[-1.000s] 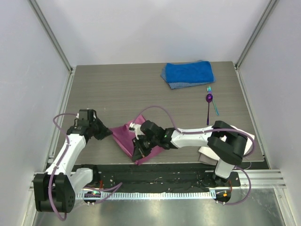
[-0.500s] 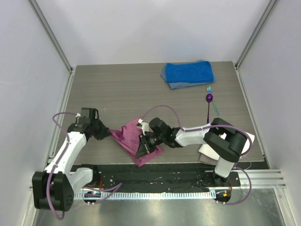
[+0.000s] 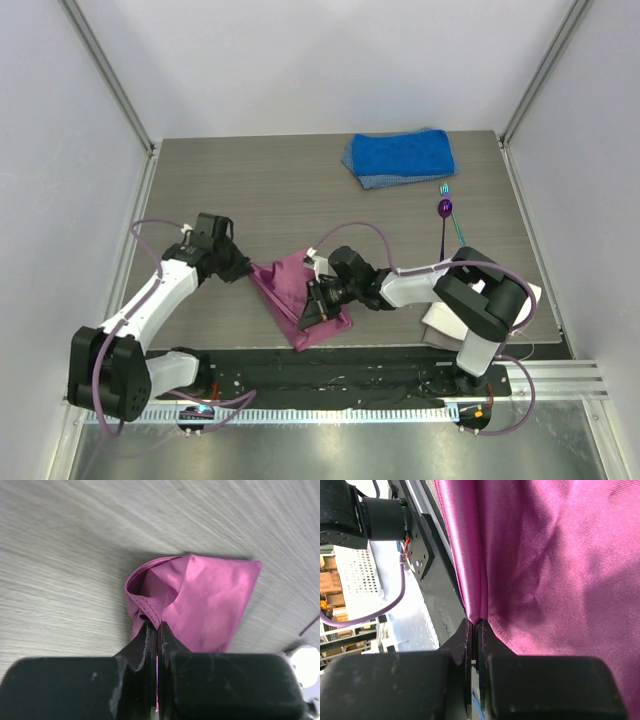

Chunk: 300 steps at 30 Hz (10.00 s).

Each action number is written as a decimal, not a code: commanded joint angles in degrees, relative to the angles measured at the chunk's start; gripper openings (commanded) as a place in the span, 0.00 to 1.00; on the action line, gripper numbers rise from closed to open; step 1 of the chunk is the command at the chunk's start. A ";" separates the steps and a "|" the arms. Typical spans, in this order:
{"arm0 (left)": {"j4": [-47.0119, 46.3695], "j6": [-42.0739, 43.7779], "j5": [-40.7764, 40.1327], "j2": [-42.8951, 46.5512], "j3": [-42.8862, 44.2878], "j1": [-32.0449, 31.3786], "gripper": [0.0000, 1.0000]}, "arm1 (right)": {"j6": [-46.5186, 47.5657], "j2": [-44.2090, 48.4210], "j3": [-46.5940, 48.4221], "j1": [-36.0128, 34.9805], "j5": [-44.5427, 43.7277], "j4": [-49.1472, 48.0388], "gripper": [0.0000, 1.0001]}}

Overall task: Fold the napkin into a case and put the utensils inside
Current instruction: Fold the lower triangle-folded napkin at the center of the board, then smooth out the 2/3-rectangle-folded napkin at the center of the board.

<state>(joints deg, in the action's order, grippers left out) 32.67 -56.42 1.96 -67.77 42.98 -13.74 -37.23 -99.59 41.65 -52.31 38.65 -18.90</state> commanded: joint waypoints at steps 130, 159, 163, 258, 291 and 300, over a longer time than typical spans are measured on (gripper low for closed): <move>-8.76 6.41 -0.20 -12.82 4.13 11.98 0.15 | 12.36 -17.22 30.95 1.69 -5.26 23.55 0.01; -6.31 7.20 -0.20 -9.50 5.01 13.30 0.34 | 17.10 -15.54 32.79 2.92 -11.23 30.05 0.01; -5.42 6.94 0.59 -6.42 2.90 13.30 0.34 | 17.20 -14.67 33.59 2.83 -11.50 30.76 0.01; -10.52 8.17 0.59 -11.95 1.23 13.47 0.35 | 19.48 -4.47 33.15 4.15 -19.67 38.06 0.41; -12.72 9.49 -3.08 -15.73 -0.45 13.47 0.24 | 11.66 -11.69 22.51 -0.86 -9.12 22.06 0.15; -6.91 11.86 -2.31 -10.55 4.48 13.56 0.27 | 10.69 -7.72 30.14 0.98 -8.42 24.86 0.17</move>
<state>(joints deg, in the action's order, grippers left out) 23.31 -45.98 0.12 -82.94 45.12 -0.60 -26.35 -110.96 66.11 -52.56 30.74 5.45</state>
